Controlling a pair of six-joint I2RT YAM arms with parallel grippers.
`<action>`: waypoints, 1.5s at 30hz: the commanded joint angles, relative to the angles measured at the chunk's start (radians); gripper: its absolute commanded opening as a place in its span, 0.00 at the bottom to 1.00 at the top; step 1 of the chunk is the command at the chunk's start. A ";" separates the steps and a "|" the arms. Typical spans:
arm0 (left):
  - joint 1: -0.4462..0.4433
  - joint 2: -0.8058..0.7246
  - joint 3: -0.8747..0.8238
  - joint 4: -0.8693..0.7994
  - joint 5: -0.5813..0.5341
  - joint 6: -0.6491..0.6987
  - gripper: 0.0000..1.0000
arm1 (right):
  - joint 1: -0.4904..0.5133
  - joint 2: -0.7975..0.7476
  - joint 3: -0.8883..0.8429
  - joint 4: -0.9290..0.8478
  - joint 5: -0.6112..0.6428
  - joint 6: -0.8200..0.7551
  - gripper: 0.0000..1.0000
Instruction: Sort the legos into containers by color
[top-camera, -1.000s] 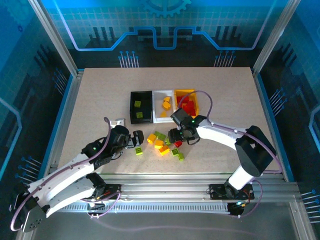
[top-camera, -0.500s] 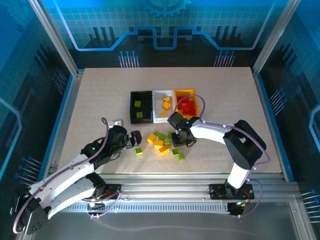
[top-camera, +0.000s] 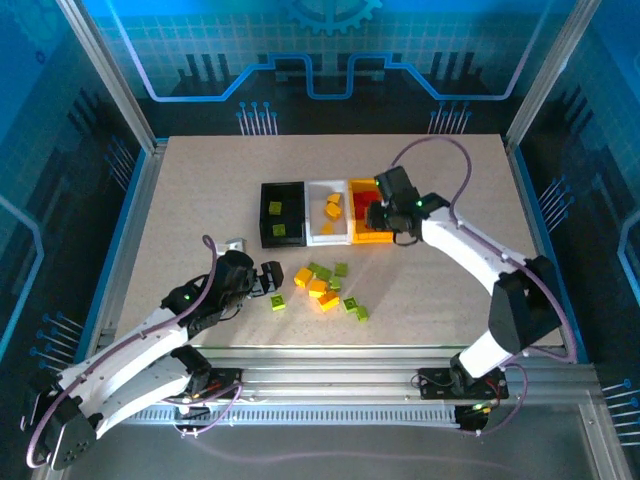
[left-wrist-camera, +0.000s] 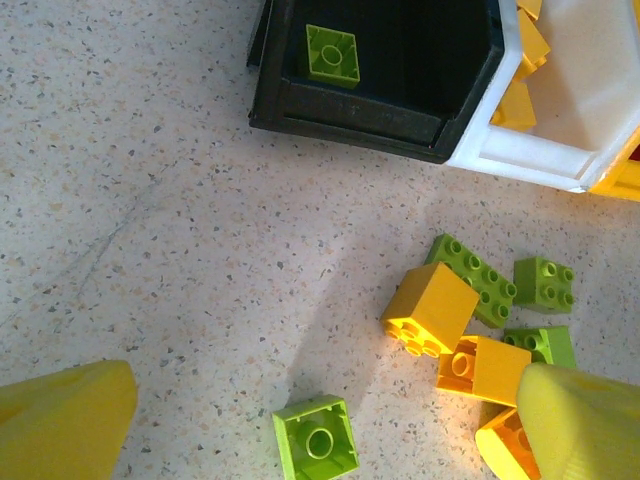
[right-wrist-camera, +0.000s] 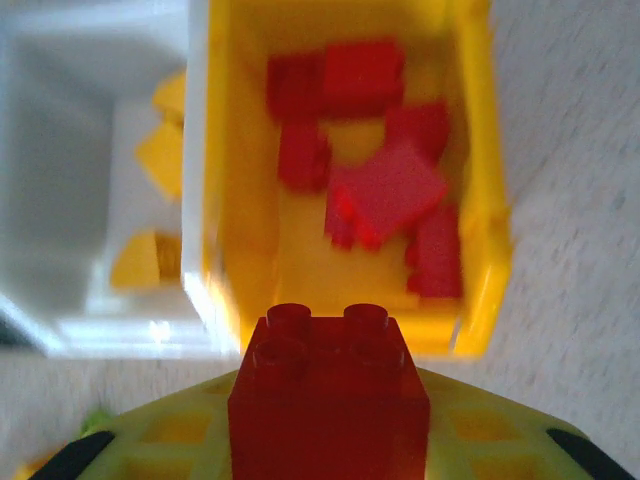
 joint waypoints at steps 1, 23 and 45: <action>0.009 -0.008 -0.014 -0.022 0.026 -0.023 0.99 | -0.037 0.143 0.123 -0.055 0.025 0.012 0.32; 0.015 -0.052 -0.022 -0.037 0.043 -0.026 0.99 | 0.039 0.108 0.098 -0.106 -0.007 0.029 0.77; 0.046 -0.054 -0.055 -0.025 0.047 -0.028 0.99 | 0.452 -0.013 -0.430 -0.019 -0.079 0.121 0.53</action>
